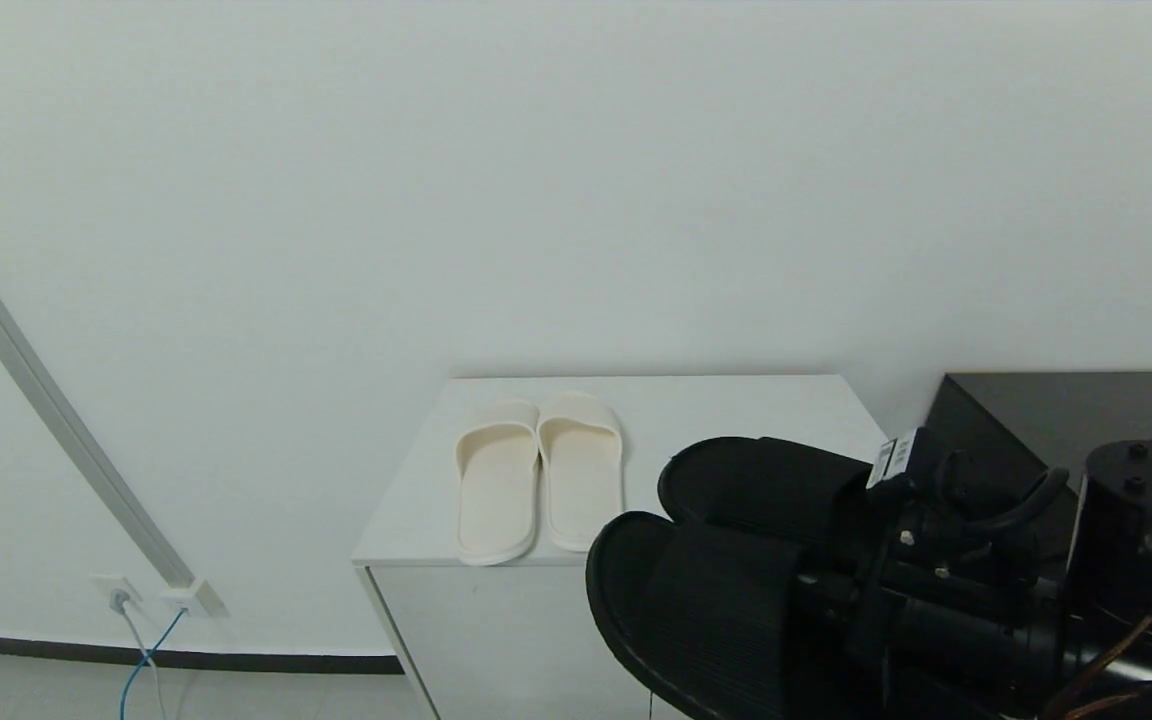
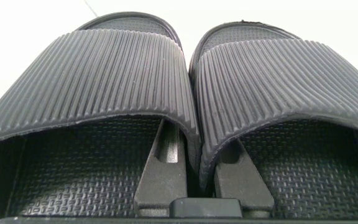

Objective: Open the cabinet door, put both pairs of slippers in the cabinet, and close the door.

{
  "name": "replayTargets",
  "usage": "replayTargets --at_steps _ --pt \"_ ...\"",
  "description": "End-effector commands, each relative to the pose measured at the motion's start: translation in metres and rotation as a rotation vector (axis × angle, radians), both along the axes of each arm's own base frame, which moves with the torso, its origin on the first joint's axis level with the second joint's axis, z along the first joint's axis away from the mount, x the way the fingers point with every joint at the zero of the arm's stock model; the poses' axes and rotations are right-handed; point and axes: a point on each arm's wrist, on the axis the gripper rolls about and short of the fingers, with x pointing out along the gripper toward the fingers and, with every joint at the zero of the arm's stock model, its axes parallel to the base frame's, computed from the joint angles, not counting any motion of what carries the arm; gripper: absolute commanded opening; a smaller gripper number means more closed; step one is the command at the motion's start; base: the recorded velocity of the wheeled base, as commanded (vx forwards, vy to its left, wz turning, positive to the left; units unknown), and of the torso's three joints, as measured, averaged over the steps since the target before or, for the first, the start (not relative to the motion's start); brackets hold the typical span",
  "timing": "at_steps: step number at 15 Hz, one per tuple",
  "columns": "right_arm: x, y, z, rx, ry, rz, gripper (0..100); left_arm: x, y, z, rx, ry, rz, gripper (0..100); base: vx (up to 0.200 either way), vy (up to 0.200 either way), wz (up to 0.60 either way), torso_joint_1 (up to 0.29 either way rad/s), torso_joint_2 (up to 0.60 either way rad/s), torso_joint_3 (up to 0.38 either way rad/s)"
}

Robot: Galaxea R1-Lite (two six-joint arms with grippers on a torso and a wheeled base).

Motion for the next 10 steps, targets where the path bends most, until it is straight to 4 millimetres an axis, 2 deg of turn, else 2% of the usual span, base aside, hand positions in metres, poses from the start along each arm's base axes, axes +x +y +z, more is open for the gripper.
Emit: replayTargets --at_steps 1,2,10 --pt "-0.0005 0.0016 -0.0022 -0.005 0.009 0.006 0 0.0 0.0 0.0001 -0.001 -0.001 0.001 0 0.0 0.0 0.0 0.0 0.0 0.0" --pt "-0.0016 0.0026 -0.0022 -0.004 0.011 0.012 0 0.0 0.0 0.0001 -0.002 -0.001 0.001 0 0.0 0.0 0.0 0.0 0.0 0.0" --pt "-0.0016 0.0036 -0.0074 -0.026 0.032 0.015 0 0.0 0.0 0.0001 -0.002 -0.001 0.001 0 -0.2 0.0 0.0 0.002 0.0 0.002"
